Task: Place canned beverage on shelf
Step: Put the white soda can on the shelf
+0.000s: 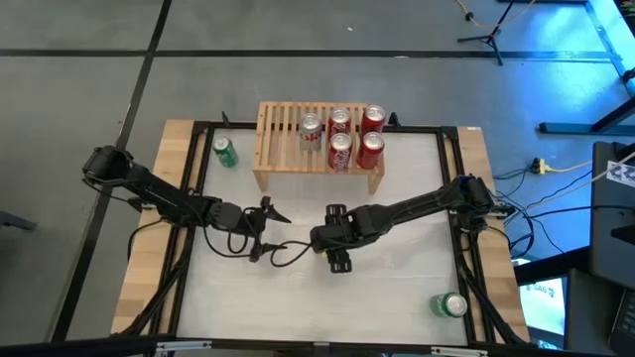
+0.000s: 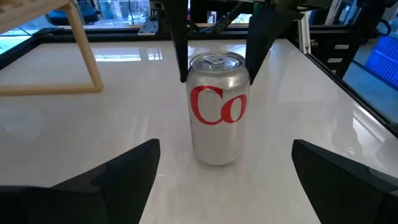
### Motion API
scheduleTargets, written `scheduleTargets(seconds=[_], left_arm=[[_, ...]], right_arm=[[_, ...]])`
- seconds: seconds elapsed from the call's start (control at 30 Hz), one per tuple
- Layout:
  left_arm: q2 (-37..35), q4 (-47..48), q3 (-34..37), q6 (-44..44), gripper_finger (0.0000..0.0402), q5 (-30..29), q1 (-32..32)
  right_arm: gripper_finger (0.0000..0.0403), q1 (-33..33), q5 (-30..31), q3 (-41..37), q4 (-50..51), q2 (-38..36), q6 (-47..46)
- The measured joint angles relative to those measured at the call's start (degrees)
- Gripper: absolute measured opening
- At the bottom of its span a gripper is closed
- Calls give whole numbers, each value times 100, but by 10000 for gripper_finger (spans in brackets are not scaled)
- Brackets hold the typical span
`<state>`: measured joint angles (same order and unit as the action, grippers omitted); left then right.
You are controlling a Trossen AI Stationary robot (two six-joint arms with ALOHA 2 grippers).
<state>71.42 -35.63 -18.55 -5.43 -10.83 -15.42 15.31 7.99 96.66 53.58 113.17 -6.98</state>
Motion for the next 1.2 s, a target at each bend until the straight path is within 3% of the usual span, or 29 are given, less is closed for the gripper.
scheduleTargets(seconds=[0.2, 0.43, 0.67, 0.8, 1.0, 1.2], left_arm=[[0, 1, 0, 0, 355, 0, 0], [0, -1, 0, -14, 355, 0, 0], [0, -20, 2, -114, 355, 0, 0], [0, -142, 4, -149, 355, 0, 0], [107, -24, -423, 5, 355, -17, 7], [646, 1122, -1476, 146, 355, -17, 31]], right_arm=[[356, 9, 37, 0, -120, 3, 0], [373, 73, -410, 0, 403, -351, -206], [374, 731, 609, -355, 568, -1222, -906], [374, 1130, 1233, -1230, 61, -1729, -1425], [374, 1581, 1616, -3203, -1602, -2474, -2362], [374, 1918, 2190, -4975, -3668, -2668, -2882]])
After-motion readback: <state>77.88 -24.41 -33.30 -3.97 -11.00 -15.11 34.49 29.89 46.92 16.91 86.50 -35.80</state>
